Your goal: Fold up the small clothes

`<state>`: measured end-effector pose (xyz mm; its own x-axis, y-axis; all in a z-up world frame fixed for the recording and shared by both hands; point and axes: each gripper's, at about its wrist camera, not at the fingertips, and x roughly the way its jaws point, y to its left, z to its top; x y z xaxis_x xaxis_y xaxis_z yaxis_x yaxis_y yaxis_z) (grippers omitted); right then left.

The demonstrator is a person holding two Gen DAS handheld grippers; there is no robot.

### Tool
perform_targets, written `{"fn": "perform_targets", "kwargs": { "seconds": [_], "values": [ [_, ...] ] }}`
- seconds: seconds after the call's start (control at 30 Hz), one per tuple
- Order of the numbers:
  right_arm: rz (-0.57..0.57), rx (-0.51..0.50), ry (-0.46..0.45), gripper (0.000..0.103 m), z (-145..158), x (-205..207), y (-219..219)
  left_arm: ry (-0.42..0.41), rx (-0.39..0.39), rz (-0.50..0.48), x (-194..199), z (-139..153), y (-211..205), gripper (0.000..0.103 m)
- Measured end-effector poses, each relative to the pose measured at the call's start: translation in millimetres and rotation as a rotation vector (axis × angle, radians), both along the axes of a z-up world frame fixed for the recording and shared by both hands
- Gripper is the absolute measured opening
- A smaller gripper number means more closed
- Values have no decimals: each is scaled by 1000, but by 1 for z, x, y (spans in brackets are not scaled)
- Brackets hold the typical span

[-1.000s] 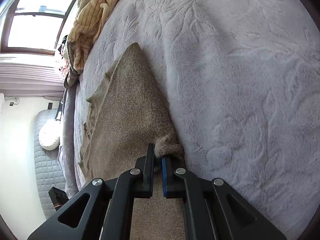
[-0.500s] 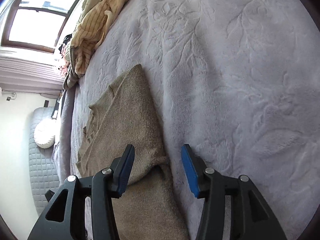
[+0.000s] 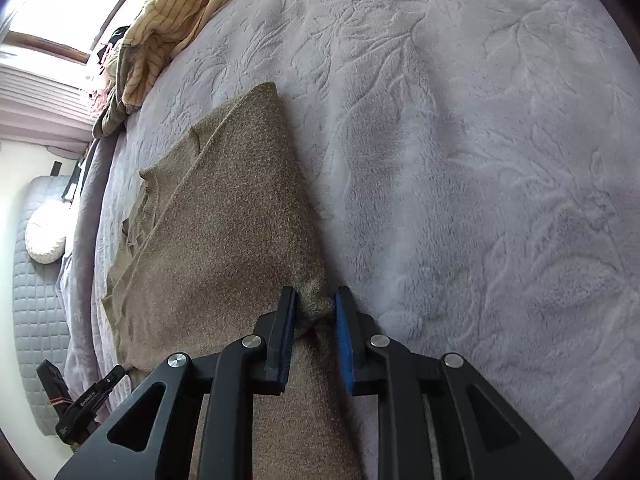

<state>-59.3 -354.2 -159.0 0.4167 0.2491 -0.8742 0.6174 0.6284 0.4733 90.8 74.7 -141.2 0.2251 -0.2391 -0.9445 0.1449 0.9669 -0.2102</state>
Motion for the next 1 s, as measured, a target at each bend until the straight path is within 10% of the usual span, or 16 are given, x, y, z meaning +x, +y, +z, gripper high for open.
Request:
{"fn": "perform_targets", "kwargs": {
  "seconds": [0.43, 0.47, 0.5, 0.57, 1.0],
  "values": [
    [21, -76, 86, 35, 27, -16, 29, 63, 44, -6, -16, -2, -3, 9],
    [21, -76, 89, 37, 28, -17, 32, 66, 47, -2, -16, -1, -2, 14],
    [22, -74, 91, 37, 29, -18, 34, 68, 51, 1, -16, -1, -2, 52],
    [27, -77, 96, 37, 30, -18, 39, 44, 63, 31, -18, 4, 1, 96],
    [49, -128, 99, 42, 41, -18, 56, 88, -137, 118, 23, -5, 50, 95]
  ]
}}
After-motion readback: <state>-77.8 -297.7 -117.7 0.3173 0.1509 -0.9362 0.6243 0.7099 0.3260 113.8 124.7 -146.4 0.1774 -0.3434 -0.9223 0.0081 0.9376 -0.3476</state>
